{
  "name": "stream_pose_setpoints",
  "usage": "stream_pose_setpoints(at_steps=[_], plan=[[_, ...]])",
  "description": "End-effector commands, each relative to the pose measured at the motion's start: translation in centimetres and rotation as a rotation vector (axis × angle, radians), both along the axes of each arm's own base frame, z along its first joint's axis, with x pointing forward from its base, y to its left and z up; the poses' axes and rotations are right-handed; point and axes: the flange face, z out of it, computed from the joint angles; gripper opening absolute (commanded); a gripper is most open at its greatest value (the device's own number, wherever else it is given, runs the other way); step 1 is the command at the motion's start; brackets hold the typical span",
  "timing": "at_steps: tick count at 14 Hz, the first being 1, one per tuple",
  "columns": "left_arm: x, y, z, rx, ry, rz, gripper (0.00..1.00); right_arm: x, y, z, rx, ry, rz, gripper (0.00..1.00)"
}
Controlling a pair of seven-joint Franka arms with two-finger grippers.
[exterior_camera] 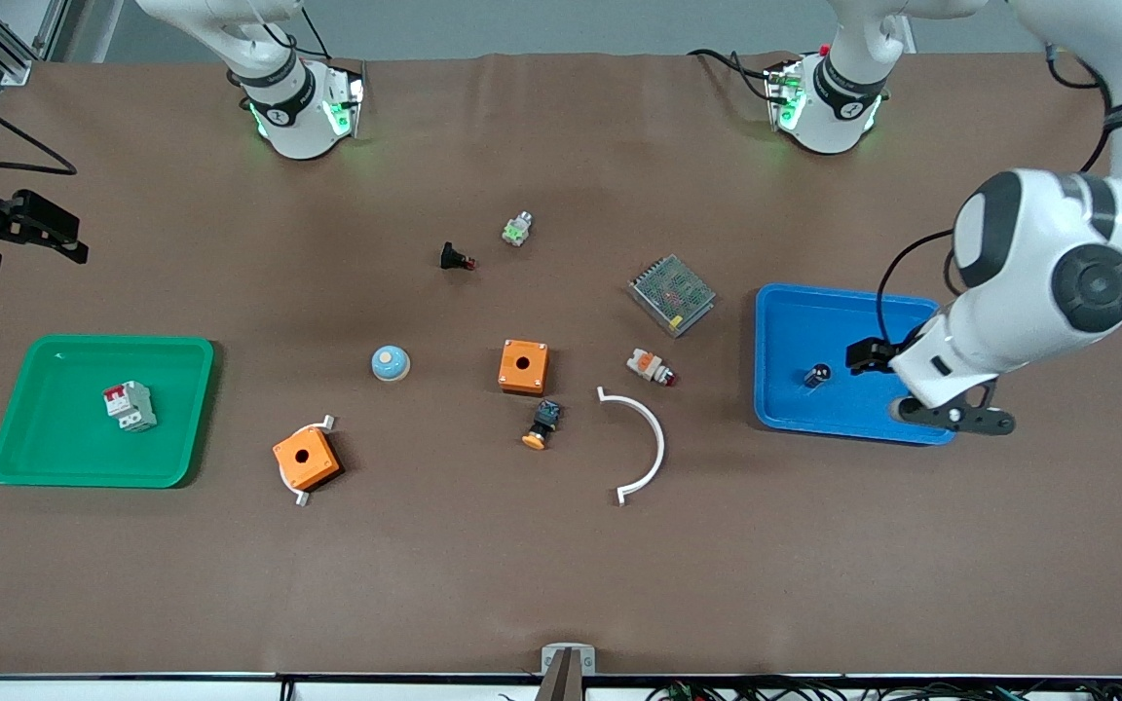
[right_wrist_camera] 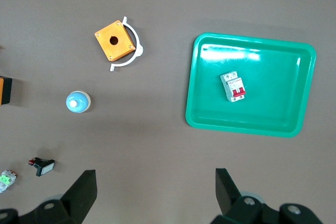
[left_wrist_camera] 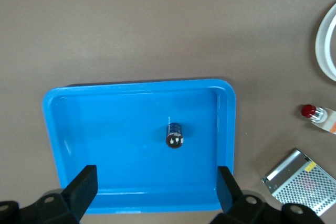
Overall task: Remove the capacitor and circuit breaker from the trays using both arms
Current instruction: 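Grasp the capacitor with the left gripper while the right gripper grasps the breaker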
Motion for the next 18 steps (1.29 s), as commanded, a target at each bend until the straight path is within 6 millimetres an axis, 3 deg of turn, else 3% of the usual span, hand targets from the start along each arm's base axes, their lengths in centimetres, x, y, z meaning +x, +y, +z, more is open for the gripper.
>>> stream_pose_setpoints(at_steps=[1, 5, 8, 12, 13, 15, 18], plan=[[-0.5, -1.4, -4.8, 0.013, -0.004, -0.013, 1.0, 1.7, -0.4, -2.8, -0.019, 0.042, -0.012, 1.0], [-2.7, -1.2, -12.1, 0.022, 0.031, -0.013, 1.0, 3.4, -2.6, -9.2, -0.049, 0.074, -0.032, 1.0], [-3.9, -1.0, -15.6, 0.026, 0.05, -0.012, 1.0, 4.7, -6.6, -14.9, -0.089, 0.073, -0.06, 1.0], [-4.4, -1.2, -17.3, 0.032, 0.066, 0.003, 0.96, 6.6, -12.3, -22.0, -0.096, 0.074, 0.028, 0.99], [-4.6, -1.2, -17.4, 0.034, 0.071, 0.009, 0.9, 6.9, -13.2, -24.2, -0.091, 0.084, 0.07, 0.98], [-4.8, -1.2, -17.7, 0.036, 0.076, 0.006, 0.76, 6.7, -16.0, -26.4, -0.08, 0.093, 0.112, 0.98], [-5.4, -1.1, -18.2, 0.04, 0.091, 0.003, 0.63, 7.2, -16.8, -30.5, -0.069, 0.101, 0.176, 0.97]])
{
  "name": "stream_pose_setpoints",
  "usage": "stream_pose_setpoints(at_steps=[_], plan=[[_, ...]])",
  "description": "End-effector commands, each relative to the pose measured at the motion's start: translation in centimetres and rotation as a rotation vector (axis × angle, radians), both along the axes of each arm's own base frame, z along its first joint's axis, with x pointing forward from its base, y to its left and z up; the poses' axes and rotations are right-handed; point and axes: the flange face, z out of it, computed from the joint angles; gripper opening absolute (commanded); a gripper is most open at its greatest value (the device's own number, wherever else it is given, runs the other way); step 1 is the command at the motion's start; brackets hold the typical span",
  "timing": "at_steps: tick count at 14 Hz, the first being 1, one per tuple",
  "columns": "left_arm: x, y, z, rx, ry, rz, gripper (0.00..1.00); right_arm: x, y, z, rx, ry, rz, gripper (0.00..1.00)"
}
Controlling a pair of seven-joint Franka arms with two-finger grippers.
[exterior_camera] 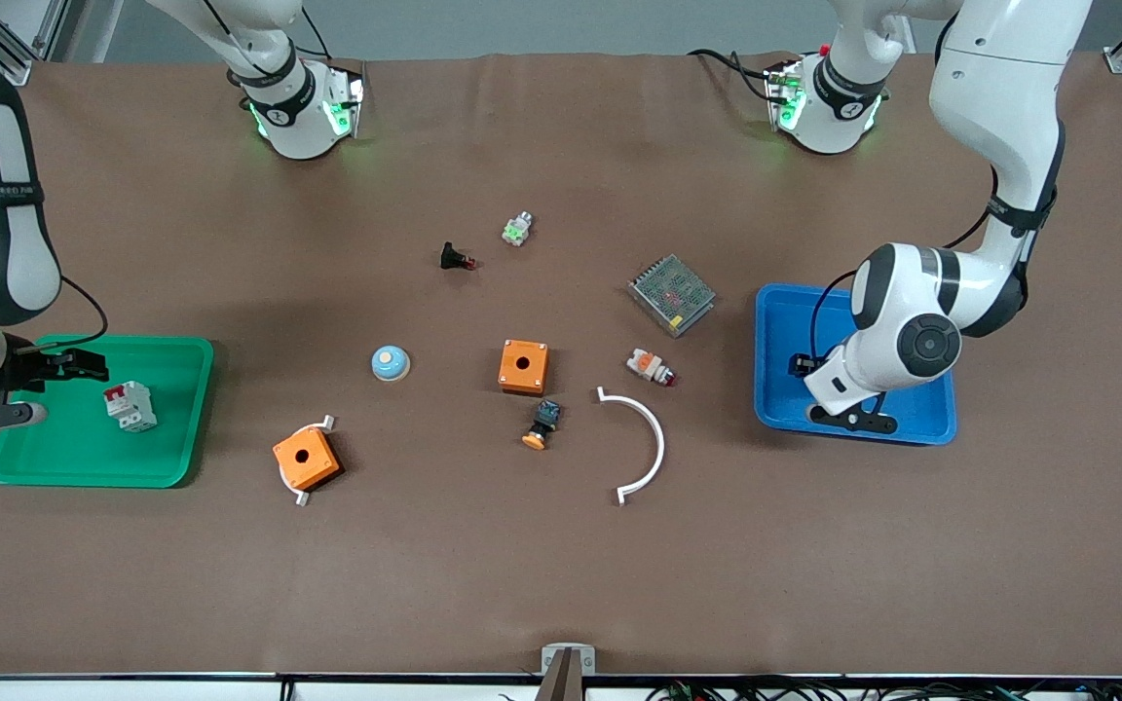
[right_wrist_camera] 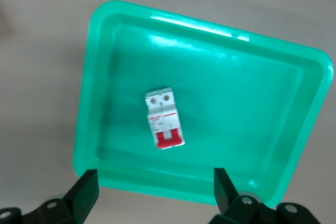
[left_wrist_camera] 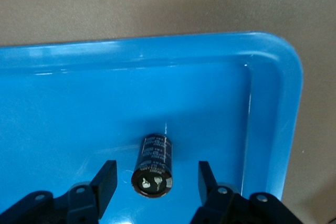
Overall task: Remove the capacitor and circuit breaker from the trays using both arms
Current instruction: 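Grasp the capacitor with the left gripper while the right gripper grasps the breaker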
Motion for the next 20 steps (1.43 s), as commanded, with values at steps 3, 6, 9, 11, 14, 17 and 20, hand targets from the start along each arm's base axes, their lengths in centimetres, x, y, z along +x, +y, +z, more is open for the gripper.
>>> stream_pose_setpoints(at_steps=[3, 6, 9, 11, 14, 17, 20], plan=[[-0.6, -0.1, -0.2, 0.017, -0.005, 0.002, 0.5, 0.9, -0.9, -4.4, 0.004, 0.009, 0.095, 0.93], [-0.1, -0.1, 0.4, 0.015, -0.013, 0.008, 0.25, 1.0, -0.6, -7.1, 0.01, 0.023, 0.116, 0.89], [1.9, -0.5, 2.7, -0.003, -0.068, 0.03, 0.01, 1.2, -0.7, -7.4, 0.006, 0.017, 0.154, 0.81], [3.7, -1.7, 5.5, -0.011, -0.108, 0.063, 0.0, 1.3, -0.8, -8.2, 0.009, 0.014, 0.176, 0.75], [6.5, -6.2, 9.3, -0.051, -0.133, 0.17, 0.0, 1.3, -0.7, -9.2, 0.011, 0.019, 0.182, 0.66], [8.6, -11.0, 11.7, -0.127, -0.172, 0.31, 0.0, 1.2, -0.7, -10.2, 0.015, 0.027, 0.183, 0.53], [9.3, -15.8, 11.8, -0.145, -0.183, 0.418, 0.0, 1.4, -0.2, -10.0, 0.012, 0.027, 0.194, 0.08]])
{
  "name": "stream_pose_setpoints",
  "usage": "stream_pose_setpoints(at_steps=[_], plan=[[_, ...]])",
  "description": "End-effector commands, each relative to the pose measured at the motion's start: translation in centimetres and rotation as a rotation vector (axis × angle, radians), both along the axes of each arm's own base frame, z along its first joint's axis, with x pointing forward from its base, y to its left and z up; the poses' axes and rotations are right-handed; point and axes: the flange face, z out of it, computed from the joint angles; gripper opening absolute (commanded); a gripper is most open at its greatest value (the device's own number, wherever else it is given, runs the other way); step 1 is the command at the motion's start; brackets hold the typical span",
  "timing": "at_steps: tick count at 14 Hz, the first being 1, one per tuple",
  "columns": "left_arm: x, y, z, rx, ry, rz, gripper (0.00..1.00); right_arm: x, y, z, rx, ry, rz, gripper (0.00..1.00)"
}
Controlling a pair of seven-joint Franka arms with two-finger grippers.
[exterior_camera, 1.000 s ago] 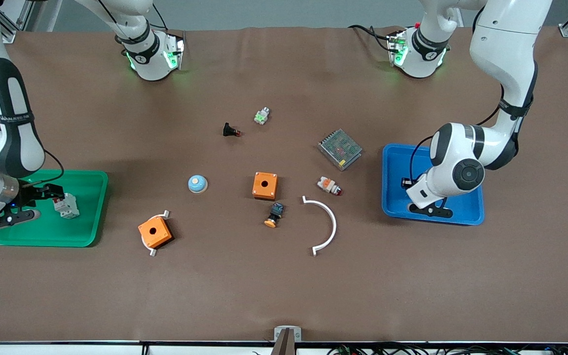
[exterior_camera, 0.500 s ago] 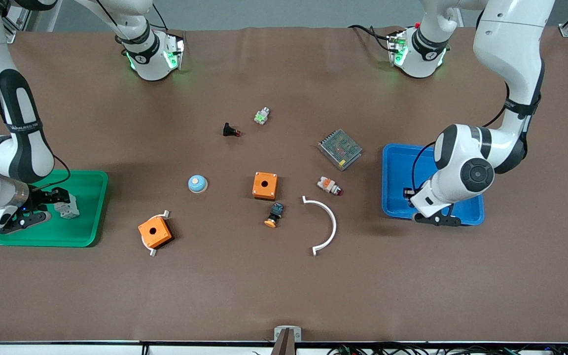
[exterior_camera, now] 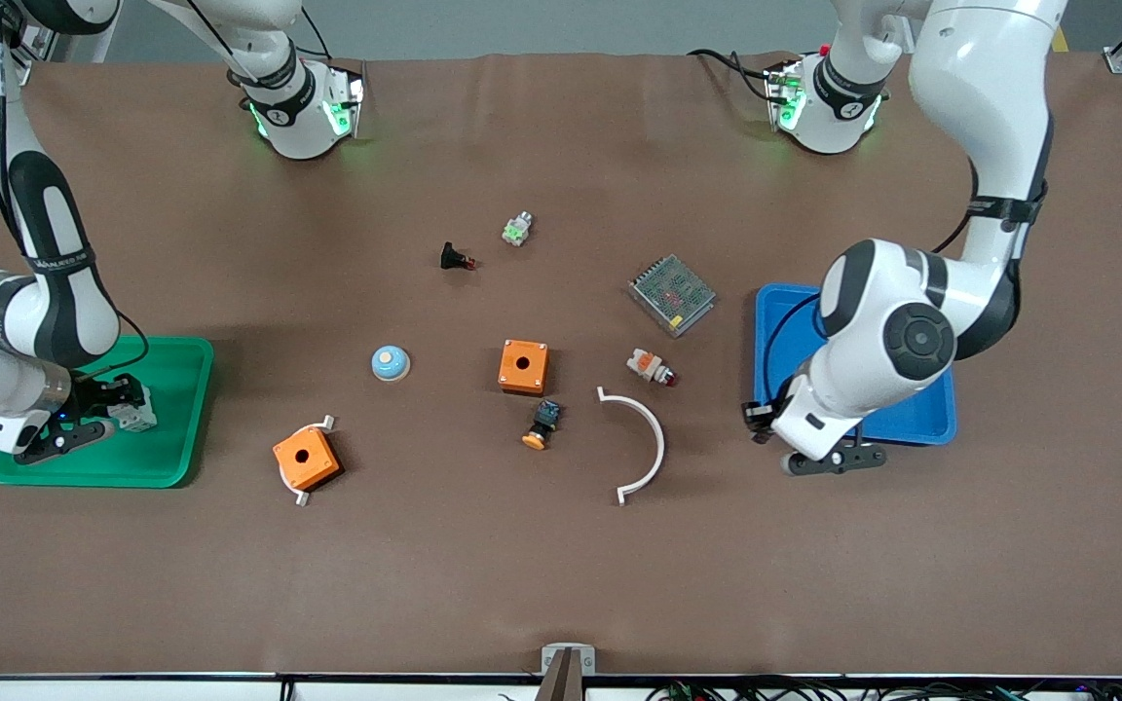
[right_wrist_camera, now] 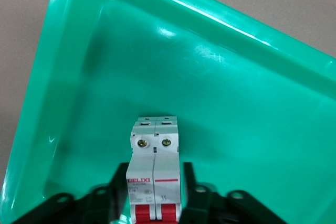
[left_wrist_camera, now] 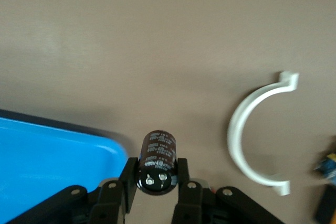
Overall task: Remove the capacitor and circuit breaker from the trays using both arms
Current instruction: 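Carry the capacitor toward the white arc while the right gripper carries the breaker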
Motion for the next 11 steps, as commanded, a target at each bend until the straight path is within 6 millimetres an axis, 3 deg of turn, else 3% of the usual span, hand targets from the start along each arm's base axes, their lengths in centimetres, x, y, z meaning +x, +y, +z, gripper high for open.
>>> stream_pose_setpoints(at_steps=[1, 3, 6, 9, 11], plan=[[1.4, -4.4, -0.5, -0.036, 0.011, 0.096, 0.0, 0.8, 0.3, 1.1, -0.016, -0.01, 0.03, 0.03], [1.7, -7.8, -0.4, -0.058, -0.013, 0.118, 0.0, 1.0, -0.1, 2.7, -0.021, -0.031, 0.02, 0.0], [0.7, -11.7, -1.7, -0.09, -0.052, 0.114, 0.0, 0.8, 0.9, 8.7, -0.01, -0.031, 0.001, 0.0], [-0.6, -15.1, -5.1, -0.111, -0.063, 0.136, 0.0, 1.2, 4.7, 13.6, 0.037, -0.044, -0.074, 0.0], [-1.4, -16.8, -7.2, -0.118, -0.072, 0.129, 0.0, 1.6, 9.6, 15.9, 0.052, -0.026, -0.158, 0.0]])
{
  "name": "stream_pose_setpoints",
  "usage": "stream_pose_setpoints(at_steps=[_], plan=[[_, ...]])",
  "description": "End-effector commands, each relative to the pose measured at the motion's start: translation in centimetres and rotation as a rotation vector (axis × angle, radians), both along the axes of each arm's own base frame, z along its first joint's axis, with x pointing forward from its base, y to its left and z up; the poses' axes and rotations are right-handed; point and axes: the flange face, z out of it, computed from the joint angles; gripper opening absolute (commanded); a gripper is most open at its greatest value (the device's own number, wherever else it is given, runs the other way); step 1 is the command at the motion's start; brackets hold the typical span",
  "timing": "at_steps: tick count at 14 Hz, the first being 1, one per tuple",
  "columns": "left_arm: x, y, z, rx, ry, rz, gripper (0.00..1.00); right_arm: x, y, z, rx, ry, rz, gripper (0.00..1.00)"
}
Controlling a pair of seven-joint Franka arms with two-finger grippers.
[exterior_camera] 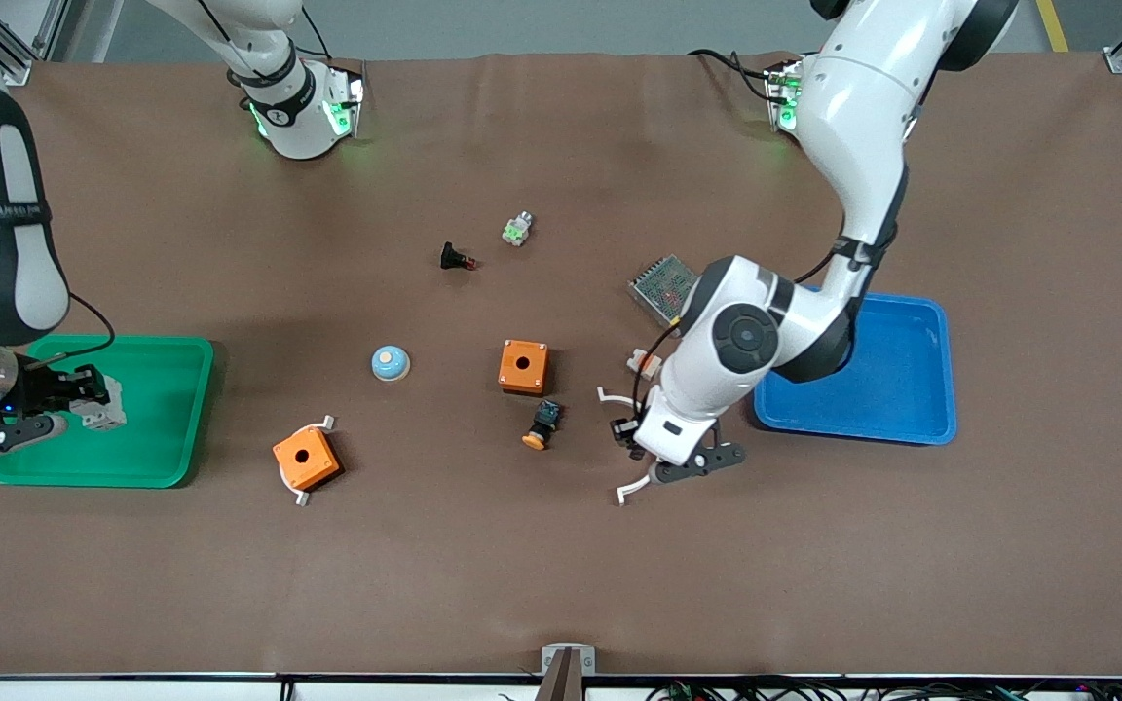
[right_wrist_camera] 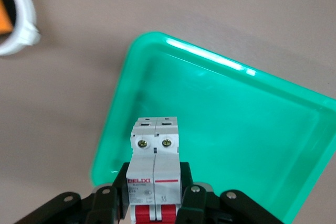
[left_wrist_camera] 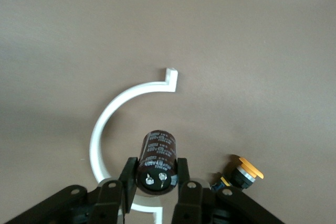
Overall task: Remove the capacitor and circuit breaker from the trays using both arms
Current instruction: 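Carry the capacitor toward the white arc while the right gripper carries the breaker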
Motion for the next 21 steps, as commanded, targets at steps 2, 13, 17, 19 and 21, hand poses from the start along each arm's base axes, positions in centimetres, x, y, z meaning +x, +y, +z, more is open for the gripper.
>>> stream_pose_setpoints(at_steps=[2, 13, 17, 19, 21], plan=[[-0.6, -3.0, -3.3, -0.037, -0.028, 0.015, 0.0, 0.0, 9.9, 3.2, 0.041, 0.037, -0.153, 0.0], [-1.8, -4.4, -6.7, -0.019, -0.035, -0.017, 0.48, -0.3, 37.9, -3.5, 0.038, -0.019, -0.504, 0.0], [-1.1, -4.1, -5.9, -0.039, -0.075, -0.005, 0.8, 0.9, 41.1, -9.4, 0.054, 0.028, -0.502, 0.01], [-0.4, -3.4, -4.6, -0.037, -0.097, 0.004, 1.0, 0.3, 42.4, -11.1, 0.041, 0.043, -0.482, 0.02], [0.6, -2.3, -1.0, -0.034, -0.129, 0.016, 1.0, -0.2, 43.4, -12.1, 0.032, 0.052, -0.465, 0.04]])
